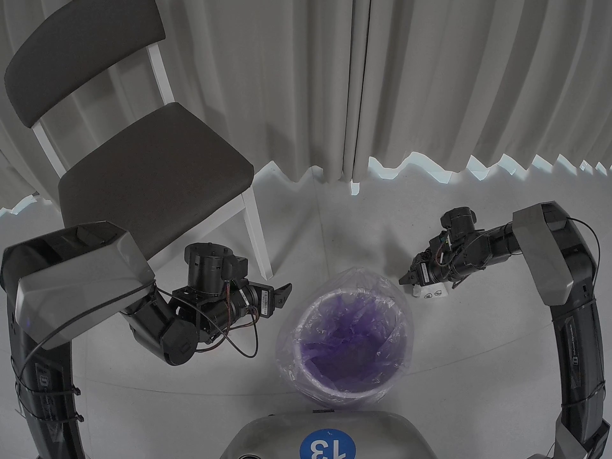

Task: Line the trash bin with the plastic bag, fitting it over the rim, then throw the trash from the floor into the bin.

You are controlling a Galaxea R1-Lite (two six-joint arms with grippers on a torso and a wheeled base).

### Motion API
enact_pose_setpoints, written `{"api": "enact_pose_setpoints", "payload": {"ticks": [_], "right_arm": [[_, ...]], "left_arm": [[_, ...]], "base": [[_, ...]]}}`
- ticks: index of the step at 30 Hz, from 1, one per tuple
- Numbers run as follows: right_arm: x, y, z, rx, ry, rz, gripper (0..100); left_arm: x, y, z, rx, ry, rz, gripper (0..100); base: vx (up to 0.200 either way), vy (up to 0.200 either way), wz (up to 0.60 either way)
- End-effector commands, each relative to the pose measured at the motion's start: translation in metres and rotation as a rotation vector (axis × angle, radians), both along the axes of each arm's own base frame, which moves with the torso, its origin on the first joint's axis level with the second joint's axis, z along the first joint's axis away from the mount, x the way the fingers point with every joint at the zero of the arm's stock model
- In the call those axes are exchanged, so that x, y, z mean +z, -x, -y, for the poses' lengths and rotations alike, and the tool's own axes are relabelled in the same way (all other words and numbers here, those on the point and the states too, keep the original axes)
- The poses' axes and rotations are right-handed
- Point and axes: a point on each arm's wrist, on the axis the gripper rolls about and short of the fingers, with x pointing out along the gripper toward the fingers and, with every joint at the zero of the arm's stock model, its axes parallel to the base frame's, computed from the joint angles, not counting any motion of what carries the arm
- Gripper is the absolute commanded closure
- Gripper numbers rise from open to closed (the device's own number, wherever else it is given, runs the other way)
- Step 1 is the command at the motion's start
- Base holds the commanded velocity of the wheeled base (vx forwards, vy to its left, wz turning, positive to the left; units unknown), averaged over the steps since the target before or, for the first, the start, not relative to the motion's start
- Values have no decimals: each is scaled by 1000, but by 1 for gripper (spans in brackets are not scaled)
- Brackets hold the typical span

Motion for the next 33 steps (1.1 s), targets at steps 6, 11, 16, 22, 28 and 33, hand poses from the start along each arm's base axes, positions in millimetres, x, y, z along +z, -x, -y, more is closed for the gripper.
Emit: {"api": "enact_pose_setpoints", "payload": {"ticks": [6, 11, 16, 22, 28, 33], "right_arm": [[57, 107, 25, -36, -24, 150, 0], [58, 135, 26, -57, -52, 230, 0], [60, 154, 21, -64, -90, 317, 0], [59, 156, 21, -63, -91, 331, 0], [69, 158, 21, -65, -93, 359, 0], [78, 160, 22, -65, -98, 385, 0]], "left_arm": [[7, 21, -6, 12, 54, 17, 0], [2, 18, -3, 12, 44, 12, 0], [-19, 26, -3, 17, 2, -58, 0], [-57, 26, -1, 16, -49, -147, 0], [-81, 23, 4, 21, -102, -188, 0], [-90, 6, 10, 27, -117, -194, 0]], "base": [[-200, 0, 0], [-40, 0, 0], [0, 0, 0], [0, 0, 0], [0, 0, 0], [0, 0, 0]]}}
